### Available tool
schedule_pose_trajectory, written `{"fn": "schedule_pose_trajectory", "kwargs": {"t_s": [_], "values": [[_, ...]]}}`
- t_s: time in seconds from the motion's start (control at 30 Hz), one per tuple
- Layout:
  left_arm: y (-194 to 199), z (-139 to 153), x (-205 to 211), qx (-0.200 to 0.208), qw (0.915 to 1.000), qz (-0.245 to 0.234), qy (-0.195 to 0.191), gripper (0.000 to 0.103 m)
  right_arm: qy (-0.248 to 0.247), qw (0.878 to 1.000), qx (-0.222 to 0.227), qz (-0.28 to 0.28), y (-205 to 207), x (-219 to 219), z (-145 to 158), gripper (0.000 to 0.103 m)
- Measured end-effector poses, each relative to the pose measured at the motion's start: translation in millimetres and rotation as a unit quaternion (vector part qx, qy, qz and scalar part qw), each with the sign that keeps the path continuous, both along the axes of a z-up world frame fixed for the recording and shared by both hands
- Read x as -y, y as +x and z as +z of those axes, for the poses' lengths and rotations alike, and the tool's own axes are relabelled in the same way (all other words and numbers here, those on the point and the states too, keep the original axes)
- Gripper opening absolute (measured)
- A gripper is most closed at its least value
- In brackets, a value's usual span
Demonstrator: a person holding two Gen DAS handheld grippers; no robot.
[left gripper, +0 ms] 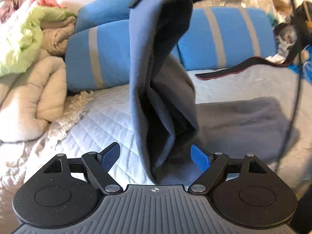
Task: Fold clothes
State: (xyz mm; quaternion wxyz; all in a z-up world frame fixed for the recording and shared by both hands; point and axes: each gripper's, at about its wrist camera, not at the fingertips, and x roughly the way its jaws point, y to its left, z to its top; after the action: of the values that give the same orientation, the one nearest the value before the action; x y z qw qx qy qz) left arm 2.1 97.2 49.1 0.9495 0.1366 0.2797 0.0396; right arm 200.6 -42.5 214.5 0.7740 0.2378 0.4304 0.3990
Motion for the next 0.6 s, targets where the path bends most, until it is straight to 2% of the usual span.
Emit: {"fn": "schedule_pose_trajectory", "kwargs": {"t_s": [0.13,0.43,0.5,0.53,0.57,0.6], "values": [[9,-15,9,0.023,0.9985,-0.018,0.047,0.08,0.007,1.0,-0.005,-0.001,3,-2,1,0.01],[39,-51,16,0.009,0.9974,0.01,0.071,0.079,0.018,1.0,-0.005,0.009,3,-16,6,0.01],[48,-53,13,0.004,0.9973,0.023,0.07,0.064,0.019,1.0,-0.005,0.011,2,-18,5,0.01],[52,-54,12,0.002,0.9972,0.03,0.069,0.042,0.019,1.0,-0.005,0.013,1,-17,5,0.01],[56,-54,11,-0.004,0.9971,0.036,0.068,0.029,0.019,1.0,-0.005,0.013,1,-17,5,0.01],[59,-54,8,-0.018,0.997,0.039,0.065,0.024,0.018,1.0,-0.004,0.013,1,-15,4,0.01]]}}
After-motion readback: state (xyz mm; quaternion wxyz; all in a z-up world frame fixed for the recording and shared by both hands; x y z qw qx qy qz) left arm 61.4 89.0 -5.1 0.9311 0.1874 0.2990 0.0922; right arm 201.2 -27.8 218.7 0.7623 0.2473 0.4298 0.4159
